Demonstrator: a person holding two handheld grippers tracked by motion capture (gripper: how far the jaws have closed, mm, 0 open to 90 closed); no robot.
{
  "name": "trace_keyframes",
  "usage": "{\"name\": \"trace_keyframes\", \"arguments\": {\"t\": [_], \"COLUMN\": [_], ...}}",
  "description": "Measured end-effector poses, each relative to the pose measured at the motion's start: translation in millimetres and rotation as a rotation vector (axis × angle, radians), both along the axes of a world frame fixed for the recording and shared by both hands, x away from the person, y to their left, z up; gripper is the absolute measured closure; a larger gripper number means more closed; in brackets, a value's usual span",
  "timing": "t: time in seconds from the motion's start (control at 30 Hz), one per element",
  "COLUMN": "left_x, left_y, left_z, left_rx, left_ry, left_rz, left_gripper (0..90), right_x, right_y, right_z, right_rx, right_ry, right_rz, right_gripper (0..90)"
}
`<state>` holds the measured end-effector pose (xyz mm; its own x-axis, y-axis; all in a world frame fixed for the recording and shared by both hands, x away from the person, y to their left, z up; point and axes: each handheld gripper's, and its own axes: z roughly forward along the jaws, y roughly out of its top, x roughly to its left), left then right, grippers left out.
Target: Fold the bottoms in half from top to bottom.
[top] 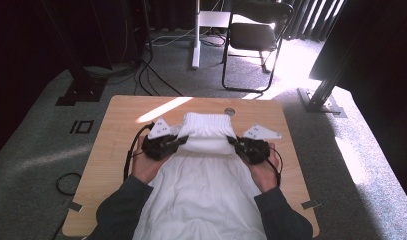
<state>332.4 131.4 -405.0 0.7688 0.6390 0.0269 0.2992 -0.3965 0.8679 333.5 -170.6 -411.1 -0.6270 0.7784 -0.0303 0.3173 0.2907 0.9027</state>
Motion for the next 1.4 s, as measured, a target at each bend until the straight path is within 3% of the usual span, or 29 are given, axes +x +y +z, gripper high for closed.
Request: {"name": "trace_keyframes", "arguments": {"t": [0.03, 0.07, 0.1, 0.17, 0.2, 0.23, 0.27, 0.3, 0.33, 0.4, 0.5, 0.67, 0.8, 0.87, 0.9, 1.0, 1.03, 1.07, 1.13, 1.23, 1.27, 1.4], "left_x": [-6.3, -6.3, -15.2, -23.5, -23.5, -25.7, -27.8, -29.3, -31.0, -34.1, -36.1, -32.0, -22.6, -5.9, -5.9, 20.4, 20.4, 34.5, 48.3, 61.4, 73.3, 92.8], "left_y": [0.4, 0.4, 0.6, 1.0, 1.0, 1.5, 2.5, 3.2, 3.1, 1.9, -3.8, -7.4, -7.1, -9.0, -9.0, -11.3, -11.3, -12.2, -13.9, -15.9, -17.9, -21.1], "left_z": [-9.0, -9.0, -27.1, -54.4, -54.4, -67.3, -80.0, -92.0, -102.7, -123.8, -136.0, -139.1, -139.4, -138.0, -138.0, -135.3, -135.3, -134.2, -132.9, -132.3, -132.3, -132.3], "left_rx": [0.011, 0.011, 0.044, 0.069, 0.069, 0.083, 0.081, 0.093, 0.108, 0.143, 0.211, 0.233, 0.231, 0.248, 0.248, 0.279, 0.279, 0.287, 0.301, 0.305, 0.304, 0.291], "left_ry": [0.015, 0.015, 0.049, 0.114, 0.114, 0.143, 0.179, 0.216, 0.232, 0.273, 0.258, 0.205, 0.201, 0.195, 0.195, 0.191, 0.191, 0.193, 0.192, 0.193, 0.188, 0.194], "left_rz": [-0.006, -0.006, -0.021, -0.026, -0.026, -0.025, -0.023, -0.025, -0.024, -0.022, -0.012, 0.002, 0.011, 0.026, 0.026, 0.045, 0.045, 0.062, 0.078, 0.102, 0.127, 0.173], "left_gripper": [85.2, 85.0, 84.4, 84.2, 84.0, 84.0, 84.0, 84.1, 84.1, 84.1, 83.9, 83.8, 83.9, 83.8, 83.8, 83.7, 83.7, 83.7, 83.7, 83.8, 83.8, 83.9], "right_x": [-6.6, -6.6, -18.8, -29.3, -29.3, -38.9, -38.9, -43.0, -49.1, -52.3, -52.8, -48.7, -40.7, -33.4, -27.8, -12.1, -12.1, -0.4, 12.3, 26.3, 40.2, 67.4], "right_y": [-0.3, -0.3, 0.3, 2.3, 2.3, 4.8, 4.8, 5.8, 7.7, 8.7, 10.3, 15.1, 16.9, 18.4, 19.6, 23.5, 23.5, 26.7, 29.8, 32.7, 35.2, 37.1], "right_z": [-7.1, -7.1, -25.6, -47.7, -47.7, -70.3, -70.3, -81.3, -101.7, -118.1, -134.1, -142.5, -141.8, -142.0, -141.9, -141.3, -141.3, -140.5, -139.4, -137.7, -136.4, -134.7], "right_rx": [0.002, 0.002, -0.012, -0.035, -0.035, -0.06, -0.06, -0.063, -0.081, -0.088, -0.101, -0.113, -0.101, -0.096, -0.093, -0.107, -0.107, -0.115, -0.13, -0.148, -0.16, -0.166], "right_ry": [0.015, 0.015, 0.054, 0.103, 0.103, 0.15, 0.15, 0.179, 0.229, 0.274, 0.312, 0.312, 0.337, 0.34, 0.342, 0.329, 0.329, 0.325, 0.322, 0.324, 0.324, 0.33], "right_rz": [0.009, 0.009, 0.024, 0.042, 0.042, 0.058, 0.058, 0.063, 0.073, 0.077, 0.077, 0.08, 0.073, 0.067, 0.06, 0.048, 0.048, 0.039, 0.028, 0.016, 0.004, -0.022], "right_gripper": [85.2, 85.2, 85.2, 85.2, 85.2, 85.1, 85.1, 85.1, 85.1, 85.1, 84.9, 84.3, 84.3, 84.3, 84.3, 84.3, 84.3, 84.4, 84.4, 84.4, 84.4, 84.4]}}
